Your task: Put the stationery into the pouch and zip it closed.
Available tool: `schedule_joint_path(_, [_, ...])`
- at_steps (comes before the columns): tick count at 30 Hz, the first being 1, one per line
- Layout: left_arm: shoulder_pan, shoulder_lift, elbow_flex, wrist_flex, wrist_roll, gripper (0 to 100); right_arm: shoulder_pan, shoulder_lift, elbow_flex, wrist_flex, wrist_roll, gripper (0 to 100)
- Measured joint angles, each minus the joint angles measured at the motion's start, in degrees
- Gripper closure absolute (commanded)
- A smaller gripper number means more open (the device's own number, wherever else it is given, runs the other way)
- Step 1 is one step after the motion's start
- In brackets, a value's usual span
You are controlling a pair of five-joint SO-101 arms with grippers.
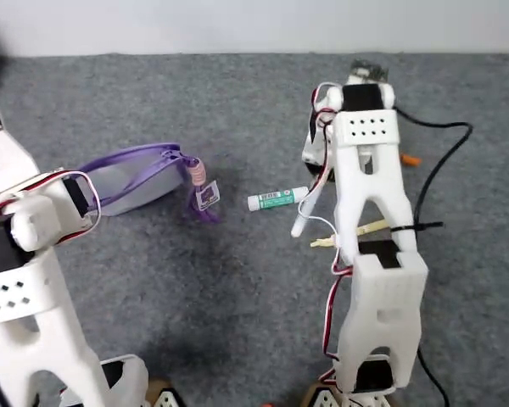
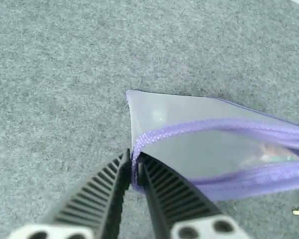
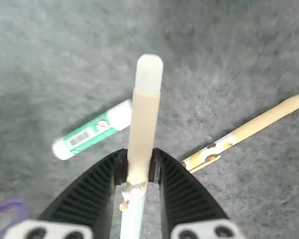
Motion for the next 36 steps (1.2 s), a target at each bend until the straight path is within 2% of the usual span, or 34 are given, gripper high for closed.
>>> schedule_joint_path(5, [0.00,0.00,0.00,0.00,0.00,99,0.09,-8.53,2.29,0.09,1.41,99.1])
schedule_joint_path(11, [0.00,0.00,0.00,0.00,0.00,99,-0.18,-22.86,14.51,0.18,3.08,99.1])
schedule_joint_path(18, [0.00,0.00,0.00,0.00,0.00,99,-8.35,-41.05,22.95,-0.35,5.27,99.1])
schedule_joint_path(29, [1.23,0.00,0.00,0.00,0.00,99,-27.52,-53.19,23.30,-21.54,5.63,99.1])
schedule_joint_path(36, [1.23,0.00,0.00,0.00,0.00,99,-34.46,-54.07,26.11,-40.18,8.26,99.1])
